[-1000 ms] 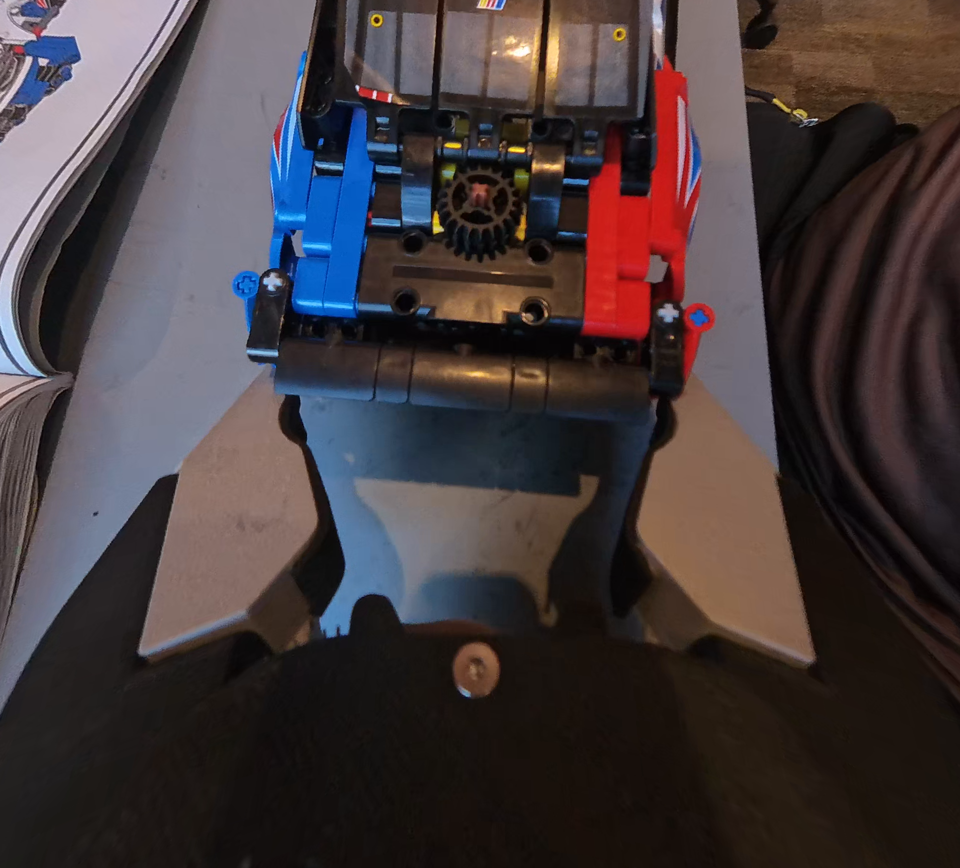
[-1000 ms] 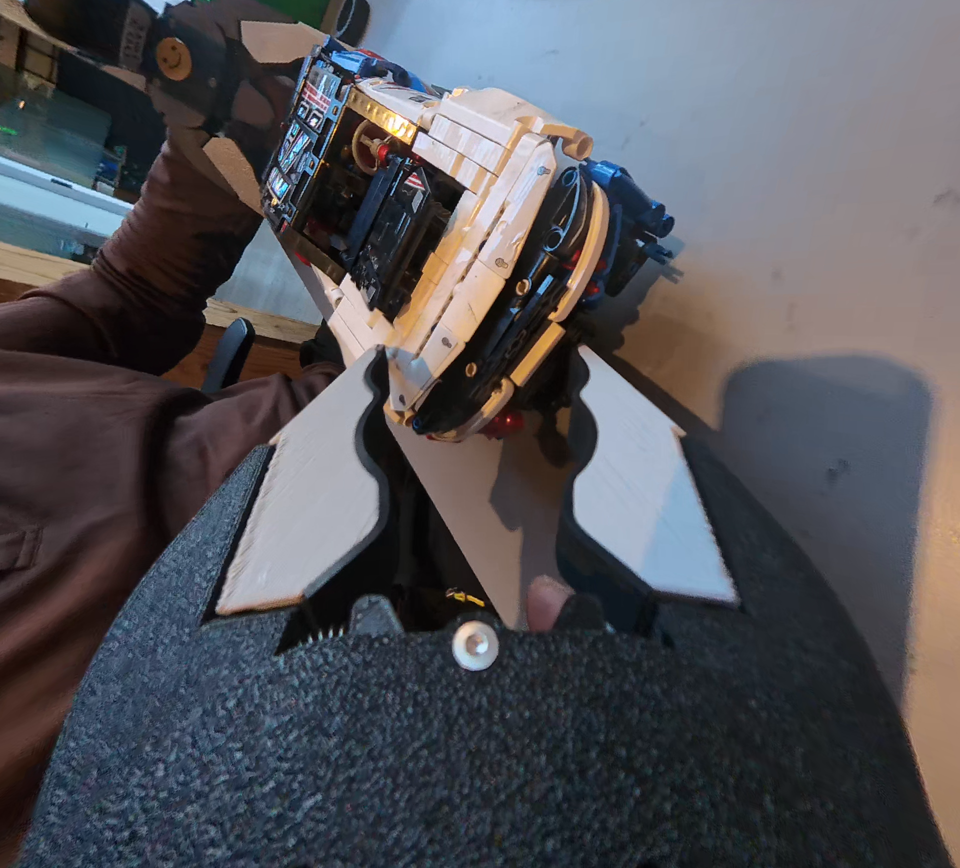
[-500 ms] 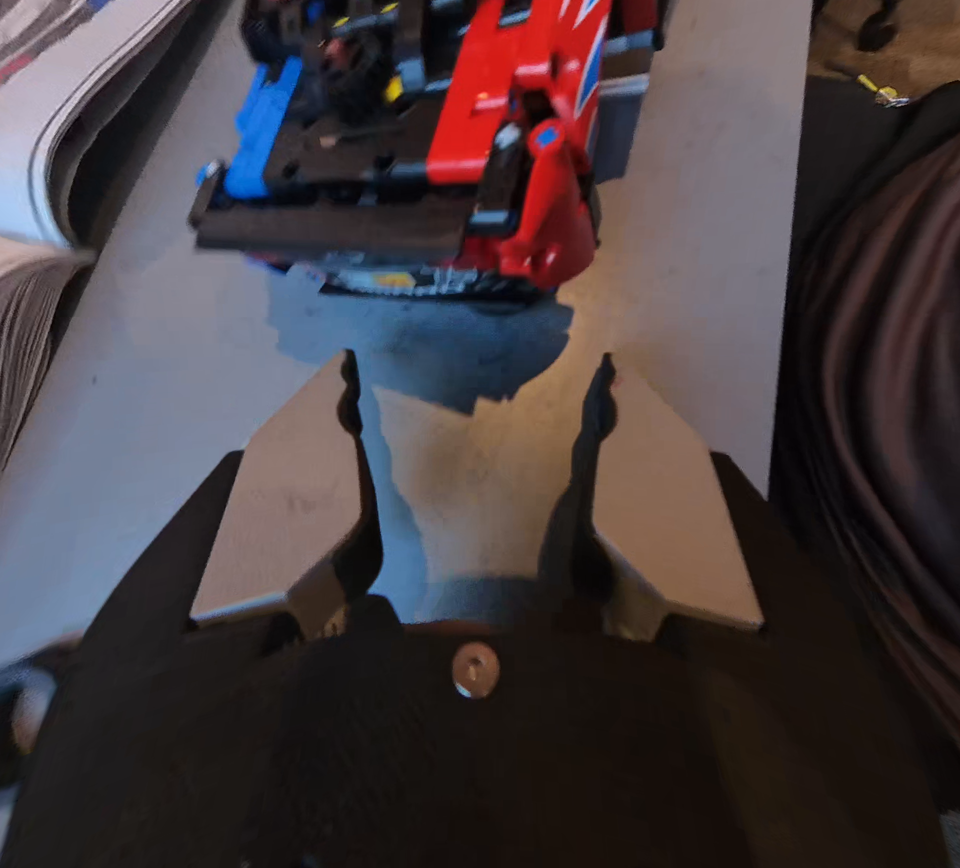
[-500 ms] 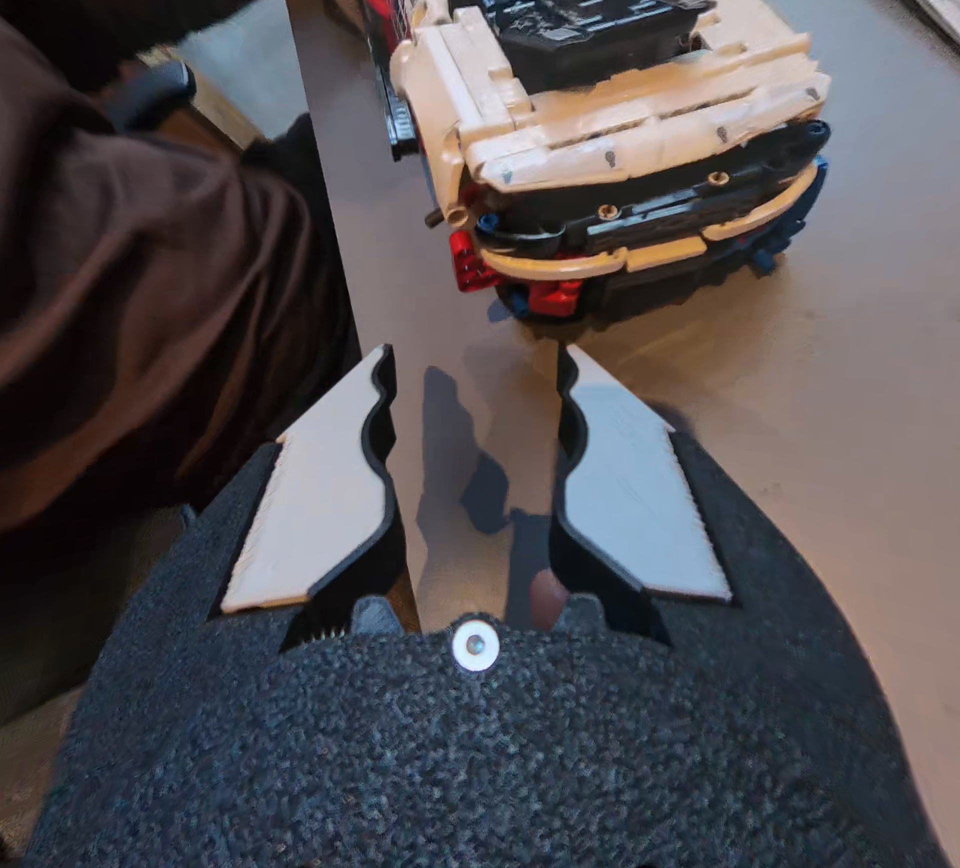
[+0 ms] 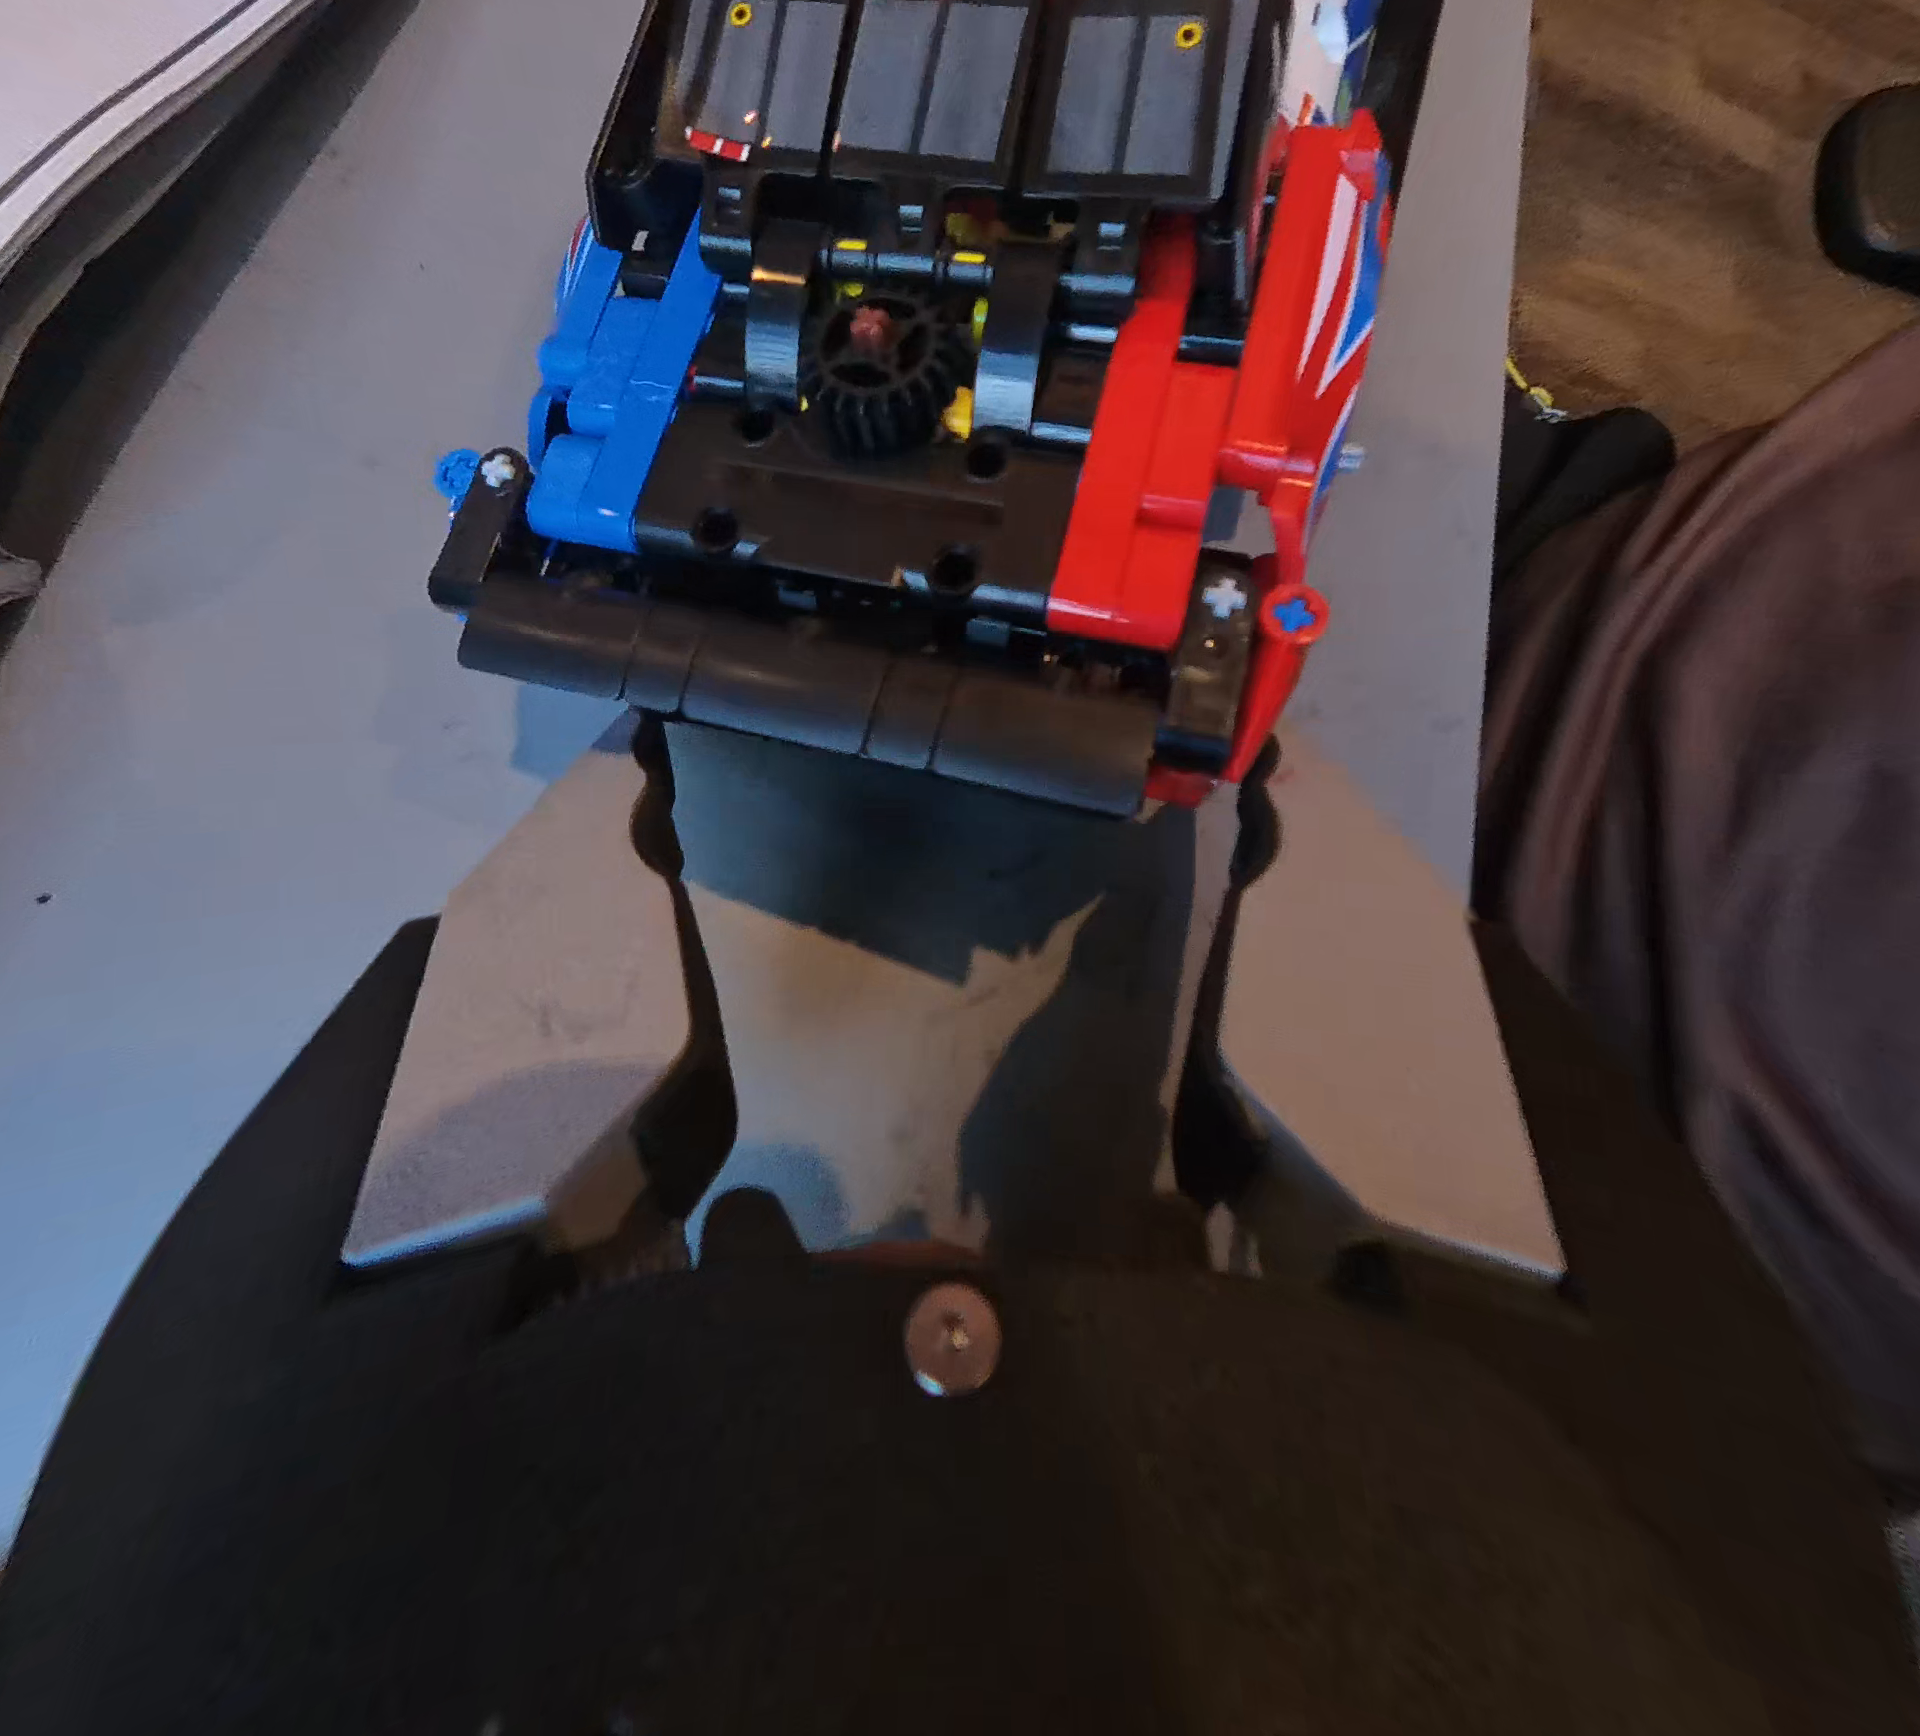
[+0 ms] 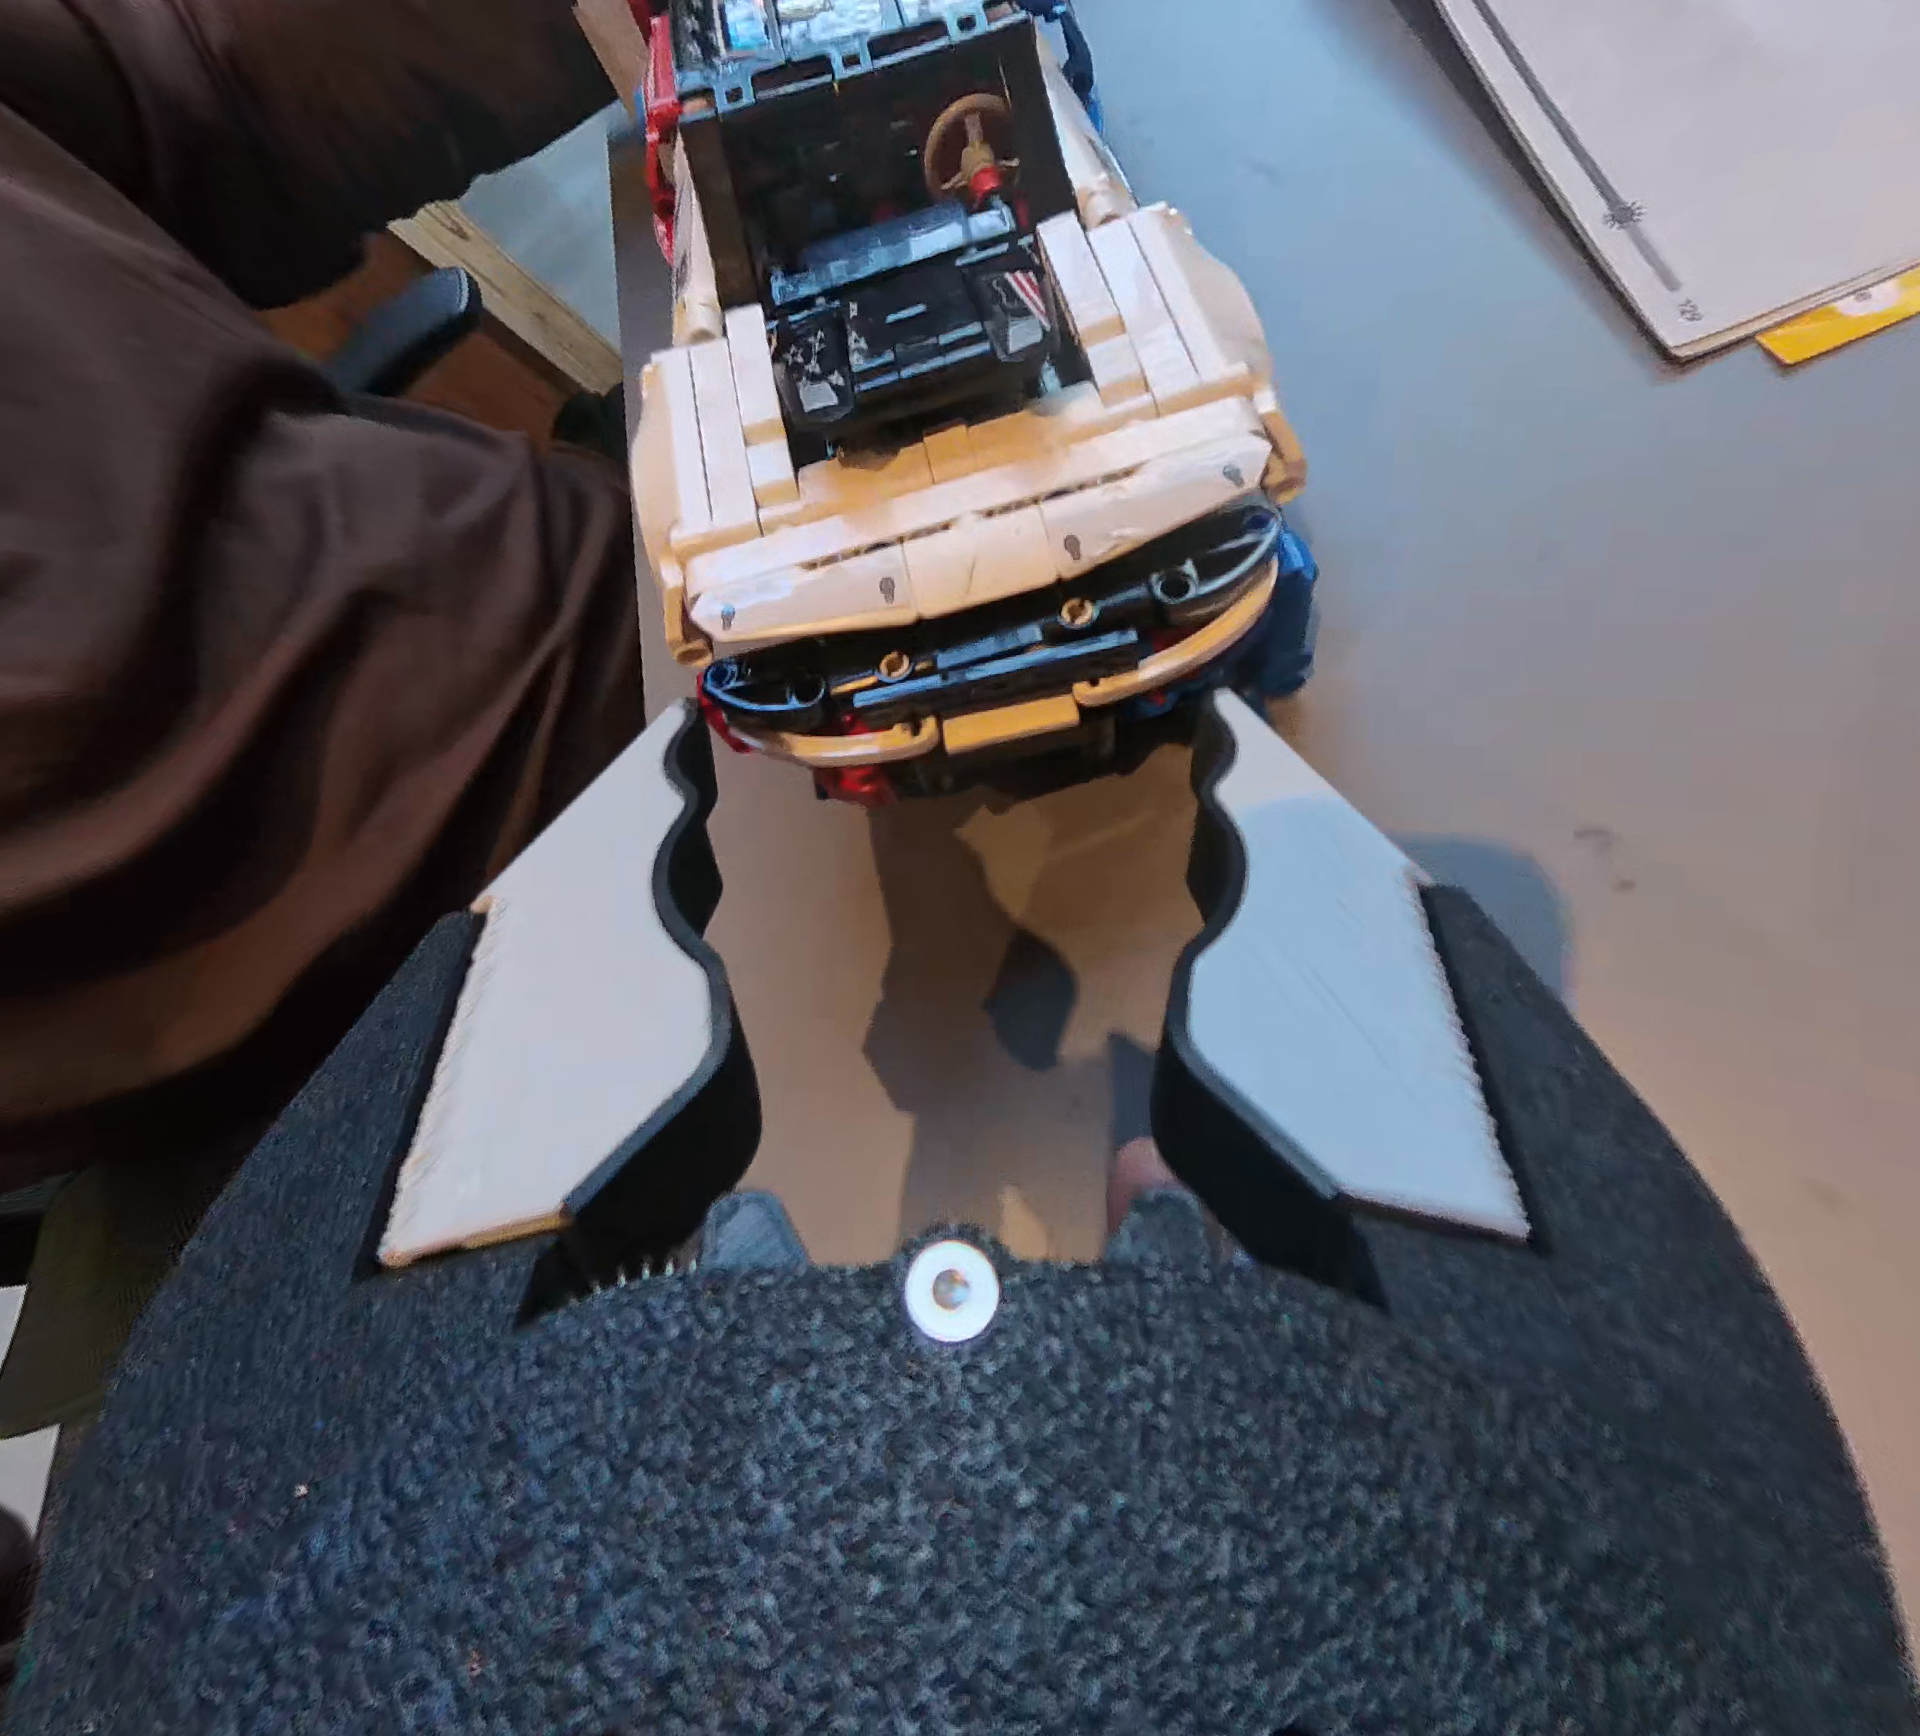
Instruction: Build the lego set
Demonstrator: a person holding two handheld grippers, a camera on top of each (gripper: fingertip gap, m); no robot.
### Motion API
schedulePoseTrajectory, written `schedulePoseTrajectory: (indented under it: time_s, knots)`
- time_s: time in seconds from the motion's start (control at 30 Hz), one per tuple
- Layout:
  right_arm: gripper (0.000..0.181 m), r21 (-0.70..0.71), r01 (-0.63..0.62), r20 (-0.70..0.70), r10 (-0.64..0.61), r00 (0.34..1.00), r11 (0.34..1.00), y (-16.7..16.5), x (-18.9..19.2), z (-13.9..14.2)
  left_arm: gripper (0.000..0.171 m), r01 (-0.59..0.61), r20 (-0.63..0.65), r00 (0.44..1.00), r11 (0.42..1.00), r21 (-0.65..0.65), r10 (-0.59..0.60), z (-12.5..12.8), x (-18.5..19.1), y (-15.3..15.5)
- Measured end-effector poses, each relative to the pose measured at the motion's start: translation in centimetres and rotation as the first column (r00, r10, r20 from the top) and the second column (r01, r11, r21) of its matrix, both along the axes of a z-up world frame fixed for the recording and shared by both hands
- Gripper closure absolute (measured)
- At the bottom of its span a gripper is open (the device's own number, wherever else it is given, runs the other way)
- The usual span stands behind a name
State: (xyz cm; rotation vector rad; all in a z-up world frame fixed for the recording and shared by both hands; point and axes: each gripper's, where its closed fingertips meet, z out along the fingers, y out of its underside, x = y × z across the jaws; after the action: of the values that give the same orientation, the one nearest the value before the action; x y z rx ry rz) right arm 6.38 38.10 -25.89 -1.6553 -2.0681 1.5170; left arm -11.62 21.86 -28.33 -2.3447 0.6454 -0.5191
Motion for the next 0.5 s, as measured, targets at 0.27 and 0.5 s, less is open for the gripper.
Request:
schedulePoseTrajectory:
  time_s: [0.27, 0.5]
  knots:
    - [0.088, 0.233, -0.048, -0.052, 0.062, 0.997, 0.971, 0.3, -0.2, -0.9, 0.055, -0.010, 0.051, 0.999, 1.000, -0.008, 0.010, 0.4, -1.0, 0.0]
    - [0.086, 0.277, -0.052, -0.066, 0.073, 0.995, 0.959, 0.1, -0.7, -1.3, 0.060, -0.006, -0.042, 0.999, 0.999, 0.034, 0.008, -0.3, 0.3, 0.5]
